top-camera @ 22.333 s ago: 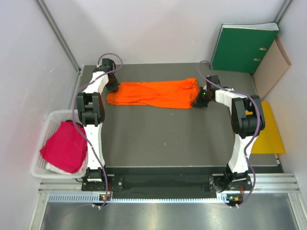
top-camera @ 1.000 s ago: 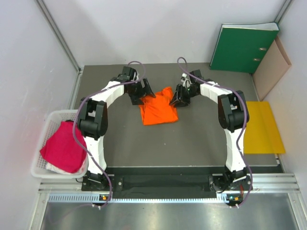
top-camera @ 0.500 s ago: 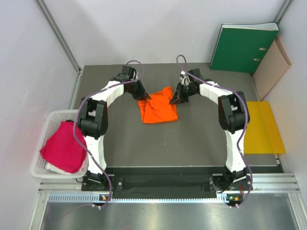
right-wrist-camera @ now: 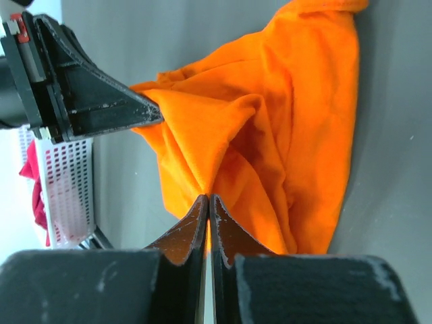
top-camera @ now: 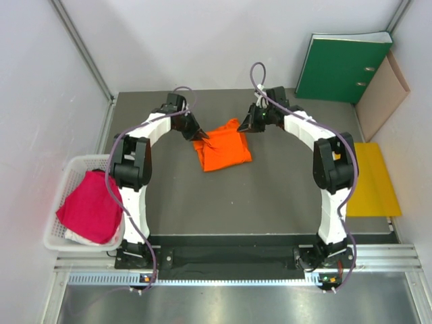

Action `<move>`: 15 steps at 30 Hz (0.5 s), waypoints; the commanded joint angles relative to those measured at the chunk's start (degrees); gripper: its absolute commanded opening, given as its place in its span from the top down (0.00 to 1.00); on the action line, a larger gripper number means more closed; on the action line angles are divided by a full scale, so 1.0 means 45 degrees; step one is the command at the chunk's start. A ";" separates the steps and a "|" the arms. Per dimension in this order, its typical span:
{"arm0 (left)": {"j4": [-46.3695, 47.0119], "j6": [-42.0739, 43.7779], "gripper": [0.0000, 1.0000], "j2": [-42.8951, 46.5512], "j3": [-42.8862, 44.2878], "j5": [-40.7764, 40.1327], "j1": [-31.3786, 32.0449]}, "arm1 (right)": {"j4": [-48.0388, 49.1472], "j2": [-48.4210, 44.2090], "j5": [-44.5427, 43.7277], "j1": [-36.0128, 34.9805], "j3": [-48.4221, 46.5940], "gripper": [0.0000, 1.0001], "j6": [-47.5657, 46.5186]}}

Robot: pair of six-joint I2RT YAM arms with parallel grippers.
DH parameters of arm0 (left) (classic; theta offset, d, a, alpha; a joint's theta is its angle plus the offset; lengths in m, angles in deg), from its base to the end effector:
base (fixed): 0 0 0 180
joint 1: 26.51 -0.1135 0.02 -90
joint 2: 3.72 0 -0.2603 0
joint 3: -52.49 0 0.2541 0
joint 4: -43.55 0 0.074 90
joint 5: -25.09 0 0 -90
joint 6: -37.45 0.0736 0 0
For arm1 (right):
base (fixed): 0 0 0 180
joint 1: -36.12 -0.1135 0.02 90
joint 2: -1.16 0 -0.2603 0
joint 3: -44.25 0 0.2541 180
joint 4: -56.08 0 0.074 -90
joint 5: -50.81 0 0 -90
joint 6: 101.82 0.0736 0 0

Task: Fold and stack the t-shirts
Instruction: Smooth out wrinkles on the folded tshirt

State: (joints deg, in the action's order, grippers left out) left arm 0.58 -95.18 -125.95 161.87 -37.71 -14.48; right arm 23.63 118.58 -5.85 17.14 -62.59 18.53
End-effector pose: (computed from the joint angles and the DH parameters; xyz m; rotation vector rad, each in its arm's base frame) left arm 0.4672 -0.1340 0.1618 -0.5127 2.6261 -0.9501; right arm 0.4490 0.1972 0.2054 -0.0732 2.4274 1.0920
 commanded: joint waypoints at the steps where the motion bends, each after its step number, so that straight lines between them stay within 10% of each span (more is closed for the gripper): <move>1: 0.0344 -0.0369 0.95 -0.0375 0.0369 0.0010 -0.0291 | 0.0854 0.0817 -0.0592 -0.0156 -0.1224 1.00 0.0111; 8: -0.0300 -0.0800 0.88 -0.0318 0.0408 -0.0770 -0.0545 | 0.0407 0.3373 -0.1607 -0.0390 -0.3371 0.99 0.0229; 12: -0.0592 -0.0567 0.16 -0.0083 0.0700 -0.0675 -0.0662 | -0.1053 0.4645 -0.2213 -0.0625 -0.5184 0.76 0.0132; 15: -0.0535 -0.0254 0.01 0.0345 0.0838 -0.0187 -0.0662 | -0.1605 0.4688 -0.2660 -0.0762 -0.5309 0.57 -0.0220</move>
State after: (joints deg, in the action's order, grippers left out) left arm -1.39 -98.06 -128.12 162.61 -39.70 -16.95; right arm 20.75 139.76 -13.74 15.28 -82.63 19.32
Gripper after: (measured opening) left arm 0.957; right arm 0.361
